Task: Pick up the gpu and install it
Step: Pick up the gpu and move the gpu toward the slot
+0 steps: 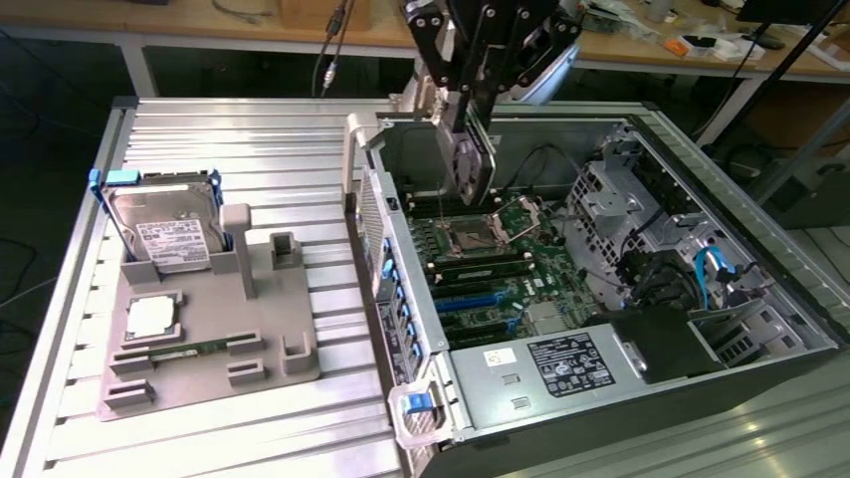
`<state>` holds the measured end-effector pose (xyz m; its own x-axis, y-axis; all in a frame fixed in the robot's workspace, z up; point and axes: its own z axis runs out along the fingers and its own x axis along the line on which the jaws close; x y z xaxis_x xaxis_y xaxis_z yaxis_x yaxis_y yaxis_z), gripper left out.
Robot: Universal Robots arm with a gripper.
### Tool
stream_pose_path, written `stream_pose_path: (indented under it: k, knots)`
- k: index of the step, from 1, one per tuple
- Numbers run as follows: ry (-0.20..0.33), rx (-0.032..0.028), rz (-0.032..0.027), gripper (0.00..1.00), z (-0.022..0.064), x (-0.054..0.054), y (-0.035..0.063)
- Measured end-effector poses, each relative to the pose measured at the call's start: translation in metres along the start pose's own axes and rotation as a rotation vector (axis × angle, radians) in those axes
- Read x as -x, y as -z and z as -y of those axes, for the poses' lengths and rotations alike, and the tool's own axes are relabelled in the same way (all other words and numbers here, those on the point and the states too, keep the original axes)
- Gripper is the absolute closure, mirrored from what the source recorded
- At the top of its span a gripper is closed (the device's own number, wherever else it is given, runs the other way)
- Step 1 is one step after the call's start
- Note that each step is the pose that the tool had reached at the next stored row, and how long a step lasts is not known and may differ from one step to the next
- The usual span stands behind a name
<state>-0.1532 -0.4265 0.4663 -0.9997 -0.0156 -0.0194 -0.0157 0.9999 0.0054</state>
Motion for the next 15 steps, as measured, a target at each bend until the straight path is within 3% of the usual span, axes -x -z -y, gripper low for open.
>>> stream_pose_path:
  k: [3,15]
  knots:
    - [0.0,-0.0001,-0.0001,0.73,0.0001,0.008,-0.0003]
    - [0.0,-0.0001,-0.0001,0.73,0.0005,0.062,-0.0019]
